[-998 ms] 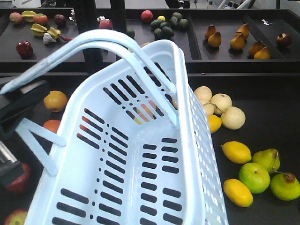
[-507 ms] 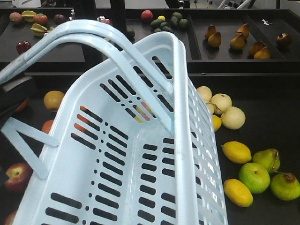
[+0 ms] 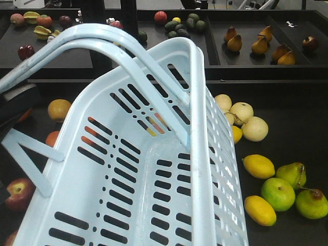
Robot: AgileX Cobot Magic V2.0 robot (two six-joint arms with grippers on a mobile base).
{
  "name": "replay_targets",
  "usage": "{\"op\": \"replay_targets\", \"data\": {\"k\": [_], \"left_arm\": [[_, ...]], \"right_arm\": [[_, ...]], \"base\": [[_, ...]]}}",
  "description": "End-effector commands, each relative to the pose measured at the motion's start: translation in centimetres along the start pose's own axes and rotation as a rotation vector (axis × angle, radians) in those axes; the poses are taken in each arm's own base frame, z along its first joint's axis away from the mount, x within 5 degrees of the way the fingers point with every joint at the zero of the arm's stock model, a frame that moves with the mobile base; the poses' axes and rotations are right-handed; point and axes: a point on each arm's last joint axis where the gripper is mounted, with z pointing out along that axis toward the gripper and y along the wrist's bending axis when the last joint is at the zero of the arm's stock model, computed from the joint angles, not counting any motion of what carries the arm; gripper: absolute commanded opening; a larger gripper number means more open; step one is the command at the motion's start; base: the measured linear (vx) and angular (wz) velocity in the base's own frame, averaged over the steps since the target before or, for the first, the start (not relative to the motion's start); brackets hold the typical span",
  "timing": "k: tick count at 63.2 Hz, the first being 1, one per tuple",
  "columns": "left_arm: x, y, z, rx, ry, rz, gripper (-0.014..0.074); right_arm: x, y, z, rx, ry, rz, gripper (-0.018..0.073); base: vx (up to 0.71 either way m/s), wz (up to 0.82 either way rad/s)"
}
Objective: Pick three apples into basket with both arms
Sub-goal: 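Hold the basket up with the left gripper while the base turns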
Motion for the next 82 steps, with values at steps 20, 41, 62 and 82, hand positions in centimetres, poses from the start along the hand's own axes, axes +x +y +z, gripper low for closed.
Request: {"op": "replay_targets", "data": {"k": [20,41,62,82], "left_arm": [[-0.98,0.36,-0.16,-0.032,-0.027,0.001,-0.0006],[-0.98,0.36,-0.16,-0.032,-0.027,0.001,-0.0006],[-0.98,0.36,-0.16,-0.032,-0.027,0.001,-0.0006],[-0.98,0.36,-0.16,-0.032,-0.027,0.001,-0.0006]], "right_arm": [[-0.25,0.02,-0.04,0.003,-0.069,-0.016,-0.0008],[-0.25,0.02,-0.04,0.003,-0.069,-0.016,-0.0008],[-0.25,0.02,-0.04,0.003,-0.069,-0.016,-0.0008],[-0.25,0.02,-0.04,0.003,-0.069,-0.016,-0.0008]], "base": [[0.0,0.0],[0.0,0.02],[-0.04,0.12],[-0.11,0.23]]}}
